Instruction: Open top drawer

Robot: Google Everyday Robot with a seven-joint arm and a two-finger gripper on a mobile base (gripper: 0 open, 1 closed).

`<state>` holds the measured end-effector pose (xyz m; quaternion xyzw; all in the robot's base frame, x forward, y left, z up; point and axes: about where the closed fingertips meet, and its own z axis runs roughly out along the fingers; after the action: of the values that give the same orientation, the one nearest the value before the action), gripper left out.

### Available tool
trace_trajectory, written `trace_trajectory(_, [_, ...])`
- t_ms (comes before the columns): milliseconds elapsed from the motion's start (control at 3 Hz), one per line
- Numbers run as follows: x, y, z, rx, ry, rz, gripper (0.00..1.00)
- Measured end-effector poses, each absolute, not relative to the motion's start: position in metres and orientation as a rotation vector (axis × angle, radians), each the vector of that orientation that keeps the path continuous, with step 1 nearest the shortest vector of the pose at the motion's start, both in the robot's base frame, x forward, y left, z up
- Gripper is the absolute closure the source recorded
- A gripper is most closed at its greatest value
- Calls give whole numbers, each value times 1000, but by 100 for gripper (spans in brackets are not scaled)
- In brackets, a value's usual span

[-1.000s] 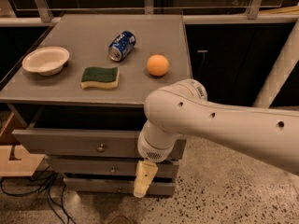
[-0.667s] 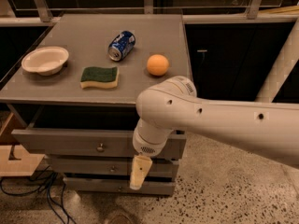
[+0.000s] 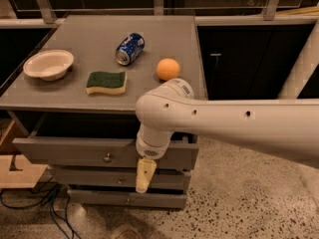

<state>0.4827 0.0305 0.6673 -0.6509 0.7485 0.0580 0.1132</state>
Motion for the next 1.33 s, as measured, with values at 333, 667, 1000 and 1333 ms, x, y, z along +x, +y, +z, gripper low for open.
trace_trajectory(333, [489,36,643,-1958,2198,189,0])
trace_trajectory(667, [492,38,630,-1977,2203,206,0])
trace_trajectory(1000, [492,38,630,-1978,2204,207,18])
trace_trajectory(1333, [492,38,630,-1978,2204,207,41])
